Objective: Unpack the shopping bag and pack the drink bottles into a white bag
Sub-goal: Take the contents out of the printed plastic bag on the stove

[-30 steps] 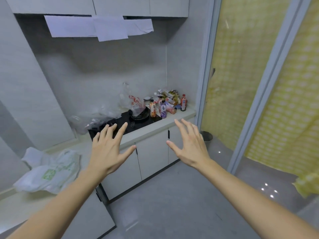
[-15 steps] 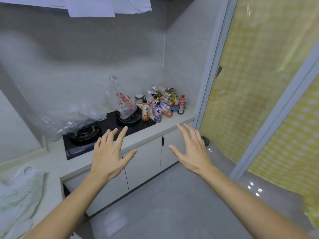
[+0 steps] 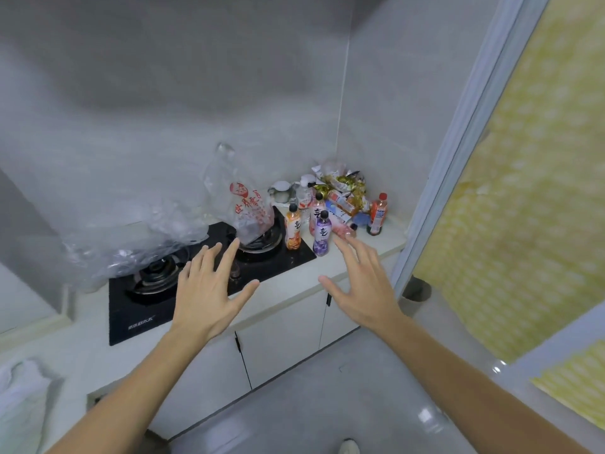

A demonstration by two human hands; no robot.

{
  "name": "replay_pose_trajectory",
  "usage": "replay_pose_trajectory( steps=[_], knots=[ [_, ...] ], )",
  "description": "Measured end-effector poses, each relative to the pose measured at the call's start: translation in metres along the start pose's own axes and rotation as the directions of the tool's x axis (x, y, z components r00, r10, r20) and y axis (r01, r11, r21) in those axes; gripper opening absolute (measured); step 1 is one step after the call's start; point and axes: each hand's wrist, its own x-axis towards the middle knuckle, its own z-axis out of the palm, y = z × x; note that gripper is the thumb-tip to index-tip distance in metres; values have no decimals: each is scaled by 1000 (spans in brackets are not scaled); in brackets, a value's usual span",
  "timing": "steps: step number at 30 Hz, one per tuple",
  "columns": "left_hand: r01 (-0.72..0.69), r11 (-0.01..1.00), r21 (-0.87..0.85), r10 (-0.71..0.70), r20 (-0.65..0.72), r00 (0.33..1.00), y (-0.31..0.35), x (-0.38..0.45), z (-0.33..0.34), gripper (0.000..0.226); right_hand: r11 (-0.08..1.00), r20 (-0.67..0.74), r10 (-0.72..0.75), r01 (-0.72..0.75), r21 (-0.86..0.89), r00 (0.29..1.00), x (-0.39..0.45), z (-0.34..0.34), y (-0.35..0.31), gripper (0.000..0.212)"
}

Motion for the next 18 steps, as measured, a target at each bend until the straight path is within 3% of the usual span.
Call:
replay_pose_trajectory(
  steps=[10, 18],
  knots=[
    [218, 973, 78, -216, -39, 976, -16, 131, 51, 80, 972, 80, -209, 198, 125, 975, 181, 56, 49, 78],
    [401, 914, 65, -401, -14, 916, -66, 178, 72, 82, 939, 195, -321, 284, 194, 927, 301, 118, 37, 80]
  ],
)
